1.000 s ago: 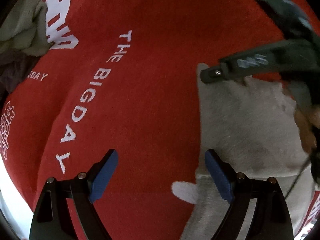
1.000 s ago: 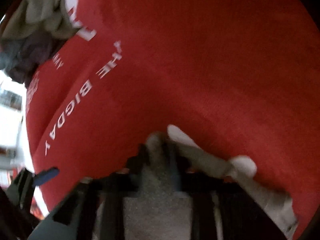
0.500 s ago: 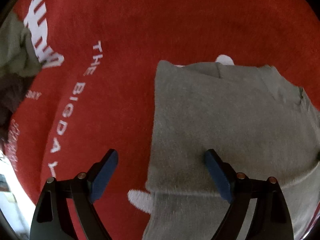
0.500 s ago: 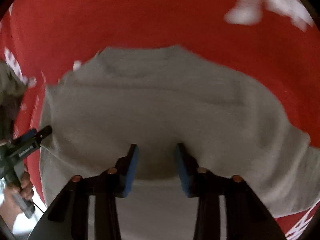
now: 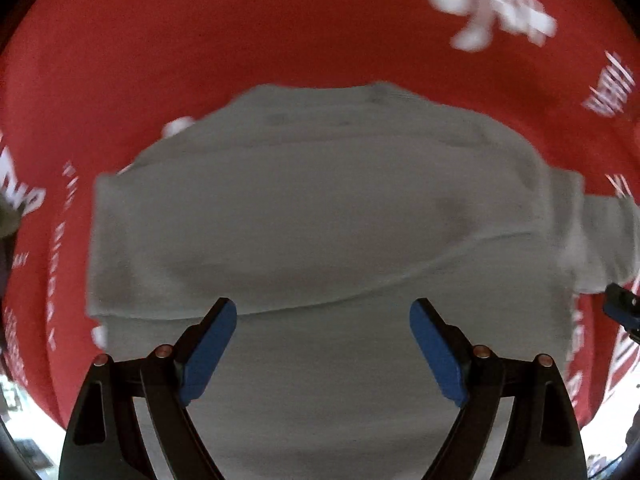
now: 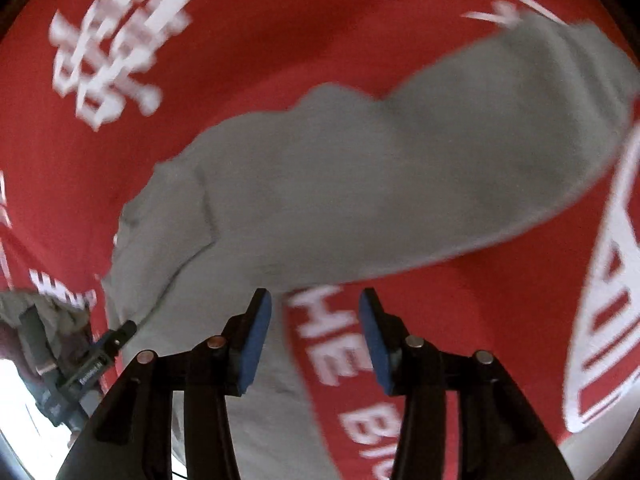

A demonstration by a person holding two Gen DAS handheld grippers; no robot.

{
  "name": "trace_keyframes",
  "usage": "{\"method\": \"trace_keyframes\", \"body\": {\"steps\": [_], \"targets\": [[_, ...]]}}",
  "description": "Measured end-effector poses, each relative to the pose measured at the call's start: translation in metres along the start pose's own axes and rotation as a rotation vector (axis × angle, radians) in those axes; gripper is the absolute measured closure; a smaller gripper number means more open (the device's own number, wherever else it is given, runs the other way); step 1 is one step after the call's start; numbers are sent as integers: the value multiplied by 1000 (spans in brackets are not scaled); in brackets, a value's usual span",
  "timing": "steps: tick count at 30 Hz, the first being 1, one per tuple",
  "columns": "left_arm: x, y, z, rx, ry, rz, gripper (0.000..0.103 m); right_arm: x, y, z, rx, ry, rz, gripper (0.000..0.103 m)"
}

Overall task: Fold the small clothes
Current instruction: 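Grasp the other sleeve cuff with the right gripper and lift it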

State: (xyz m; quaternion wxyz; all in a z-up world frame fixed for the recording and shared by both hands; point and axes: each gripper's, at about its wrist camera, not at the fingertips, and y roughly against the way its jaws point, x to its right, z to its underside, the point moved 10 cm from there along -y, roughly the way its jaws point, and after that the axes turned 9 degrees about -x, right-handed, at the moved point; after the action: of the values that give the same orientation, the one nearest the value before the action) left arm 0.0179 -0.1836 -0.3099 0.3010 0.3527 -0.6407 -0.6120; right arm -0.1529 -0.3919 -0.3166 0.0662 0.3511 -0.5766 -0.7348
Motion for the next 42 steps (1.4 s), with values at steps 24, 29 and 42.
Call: {"method": "trace_keyframes", "body": {"steps": [24, 29, 42], "targets": [[143, -18, -46, 43, -74, -56, 14, 149, 82, -92, 350, -555, -594, 96], [148, -26, -47, 34, -97, -59, 12, 112, 94, -100, 341, -505, -804, 96], [-10, 22, -34, 99, 52, -40, 12, -141, 84, -98, 161, 84, -793, 96]]}}
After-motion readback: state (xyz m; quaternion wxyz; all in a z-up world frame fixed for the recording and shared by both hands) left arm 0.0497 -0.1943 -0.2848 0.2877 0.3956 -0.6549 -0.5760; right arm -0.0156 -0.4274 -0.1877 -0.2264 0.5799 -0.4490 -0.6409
